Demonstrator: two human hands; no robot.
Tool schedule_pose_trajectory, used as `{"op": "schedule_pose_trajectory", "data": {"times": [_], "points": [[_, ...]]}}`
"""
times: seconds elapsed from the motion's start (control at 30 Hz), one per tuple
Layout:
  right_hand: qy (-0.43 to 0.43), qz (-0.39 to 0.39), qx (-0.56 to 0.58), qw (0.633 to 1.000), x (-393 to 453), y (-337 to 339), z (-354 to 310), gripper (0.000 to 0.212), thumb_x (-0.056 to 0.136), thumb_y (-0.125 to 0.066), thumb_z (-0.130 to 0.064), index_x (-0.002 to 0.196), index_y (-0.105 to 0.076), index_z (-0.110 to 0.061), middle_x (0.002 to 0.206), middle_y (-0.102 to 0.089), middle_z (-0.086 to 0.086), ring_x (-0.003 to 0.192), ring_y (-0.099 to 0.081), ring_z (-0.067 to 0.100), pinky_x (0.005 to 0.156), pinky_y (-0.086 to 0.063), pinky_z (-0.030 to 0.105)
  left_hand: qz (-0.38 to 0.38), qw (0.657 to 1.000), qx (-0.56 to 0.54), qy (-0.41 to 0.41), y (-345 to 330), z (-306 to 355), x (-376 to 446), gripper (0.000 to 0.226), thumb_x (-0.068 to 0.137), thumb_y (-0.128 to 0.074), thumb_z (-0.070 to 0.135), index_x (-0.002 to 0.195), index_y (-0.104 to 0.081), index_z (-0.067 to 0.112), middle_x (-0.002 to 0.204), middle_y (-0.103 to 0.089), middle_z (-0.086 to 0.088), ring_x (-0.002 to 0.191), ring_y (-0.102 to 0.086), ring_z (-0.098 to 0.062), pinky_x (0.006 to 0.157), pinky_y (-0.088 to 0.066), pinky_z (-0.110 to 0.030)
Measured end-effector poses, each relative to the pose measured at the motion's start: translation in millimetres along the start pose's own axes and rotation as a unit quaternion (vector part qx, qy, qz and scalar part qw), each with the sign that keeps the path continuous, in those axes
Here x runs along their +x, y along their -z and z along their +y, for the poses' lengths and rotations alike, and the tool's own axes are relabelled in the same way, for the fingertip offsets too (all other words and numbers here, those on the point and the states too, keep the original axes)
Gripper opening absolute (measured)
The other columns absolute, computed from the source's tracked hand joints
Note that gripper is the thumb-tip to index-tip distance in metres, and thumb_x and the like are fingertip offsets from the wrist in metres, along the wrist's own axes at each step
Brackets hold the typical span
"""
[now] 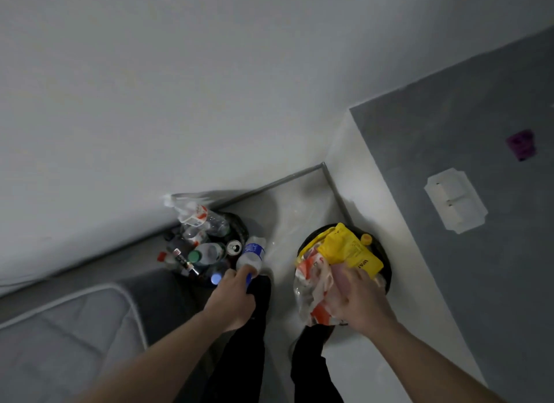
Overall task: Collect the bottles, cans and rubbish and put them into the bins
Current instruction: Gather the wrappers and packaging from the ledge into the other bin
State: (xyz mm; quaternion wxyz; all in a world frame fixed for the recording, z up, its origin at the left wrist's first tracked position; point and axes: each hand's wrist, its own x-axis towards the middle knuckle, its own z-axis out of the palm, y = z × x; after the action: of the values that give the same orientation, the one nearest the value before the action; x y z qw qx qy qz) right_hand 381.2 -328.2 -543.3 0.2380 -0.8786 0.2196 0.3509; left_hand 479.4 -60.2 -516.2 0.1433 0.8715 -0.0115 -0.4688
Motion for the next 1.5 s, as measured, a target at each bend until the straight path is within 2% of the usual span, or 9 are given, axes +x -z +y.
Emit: {"op": "schedule_pose_trajectory", "data": {"times": [0.13, 0.23, 0.4, 0.57, 0.67, 0.8, 1.0, 1.2, 1.5], "points": [[0.0, -0.001, -0.012, 1.0, -18, 8, -32, 0.06, 0.093, -0.061, -0.032, 0.148, -0.038, -0.03, 0.153, -0.037, -0.003, 0.127, -0.053, 0.024, 0.097, -0.044, 0.039, 0.009, 1.0, 0.005, -0.018, 29, -14, -6, 0.041, 0.089, -0.054, 0.022, 0.125, -0.037, 0.033, 0.119, -0.049, -0.004, 0.105, -0.058, -0.032, 0.093, -0.047, -0.043], [0.003, 0.017, 0.028, 0.999, -15, -4, -46, 0.067, 0.09, -0.06, -0.023, 0.15, -0.032, -0.033, 0.153, -0.033, -0.004, 0.131, -0.05, 0.025, 0.099, -0.046, 0.04, 0.019, 0.999, 0.022, -0.043, 49, -28, 11, 0.035, 0.094, -0.055, 0.027, 0.124, -0.039, 0.027, 0.119, -0.054, -0.007, 0.096, -0.059, -0.031, 0.082, -0.042, -0.036], [0.005, 0.04, 0.1, 0.994, -2, -23, -68, 0.047, 0.091, -0.065, -0.023, 0.136, -0.051, -0.024, 0.136, -0.044, -0.003, 0.121, -0.053, 0.022, 0.09, -0.052, 0.034, 0.012, 0.991, 0.128, -0.047, 77, -43, 53, 0.026, 0.1, -0.048, 0.025, 0.123, -0.036, 0.02, 0.112, -0.061, -0.013, 0.095, -0.062, -0.034, 0.073, -0.042, -0.038], [0.015, 0.092, 0.104, 0.99, 16, -37, -80, 0.033, 0.092, -0.065, -0.028, 0.123, -0.058, -0.019, 0.118, -0.051, -0.002, 0.107, -0.052, 0.021, 0.09, -0.051, 0.039, 0.0, 0.964, 0.264, -0.042, 91, -51, 98, 0.054, 0.086, -0.058, 0.011, 0.133, -0.03, 0.011, 0.11, -0.067, -0.013, 0.096, -0.068, -0.034, 0.073, -0.048, -0.038], [0.006, 0.092, 0.105, 0.99, 29, -43, -79, 0.035, 0.091, -0.068, -0.032, 0.123, -0.055, -0.025, 0.118, -0.05, -0.007, 0.108, -0.052, 0.019, 0.088, -0.053, 0.041, -0.002, 0.936, 0.35, -0.043, 97, -48, 114, 0.065, 0.091, -0.058, 0.008, 0.148, -0.027, 0.006, 0.119, -0.06, -0.011, 0.105, -0.067, -0.034, 0.081, -0.055, -0.043], [-0.018, 0.101, 0.123, 0.987, 40, -49, -76, 0.032, 0.094, -0.064, -0.031, 0.124, -0.052, -0.027, 0.121, -0.048, -0.008, 0.11, -0.053, 0.019, 0.085, -0.055, 0.043, -0.007, 0.918, 0.392, -0.063, 100, -43, 126, 0.064, 0.093, -0.061, 0.008, 0.151, -0.035, 0.005, 0.089, -0.037, -0.004, 0.11, -0.065, -0.032, 0.085, -0.057, -0.044], [-0.008, 0.123, 0.125, 0.984, 46, -57, -66, 0.032, 0.094, -0.066, -0.03, 0.123, -0.052, -0.03, 0.123, -0.049, -0.007, 0.111, -0.054, 0.019, 0.086, -0.055, 0.042, 0.006, 0.937, 0.349, -0.015, 93, -62, 149, 0.066, 0.086, -0.07, 0.011, 0.14, -0.033, 0.009, 0.121, -0.06, -0.011, 0.108, -0.066, -0.034, 0.07, -0.05, -0.04], [-0.012, 0.128, 0.143, 0.981, 48, -59, -60, 0.033, 0.092, -0.069, -0.037, 0.121, -0.055, -0.031, 0.117, -0.049, -0.008, 0.102, -0.055, 0.014, 0.085, -0.055, 0.035, 0.015, 0.939, 0.345, -0.001, 84, -79, 164, 0.078, 0.092, -0.064, 0.013, 0.156, -0.02, 0.015, 0.145, -0.05, -0.013, 0.115, -0.064, -0.036, 0.076, -0.053, -0.041], [-0.015, 0.113, 0.122, 0.986, 52, -57, -72, 0.029, 0.095, -0.062, -0.032, 0.121, -0.05, -0.038, 0.123, -0.049, -0.011, 0.105, -0.054, 0.017, 0.077, -0.058, 0.041, 0.024, 0.932, 0.362, -0.001, 76, -83, 167, 0.08, 0.088, -0.071, 0.014, 0.153, -0.024, 0.013, 0.148, -0.042, -0.014, 0.115, -0.064, -0.038, 0.082, -0.056, -0.042]]}}
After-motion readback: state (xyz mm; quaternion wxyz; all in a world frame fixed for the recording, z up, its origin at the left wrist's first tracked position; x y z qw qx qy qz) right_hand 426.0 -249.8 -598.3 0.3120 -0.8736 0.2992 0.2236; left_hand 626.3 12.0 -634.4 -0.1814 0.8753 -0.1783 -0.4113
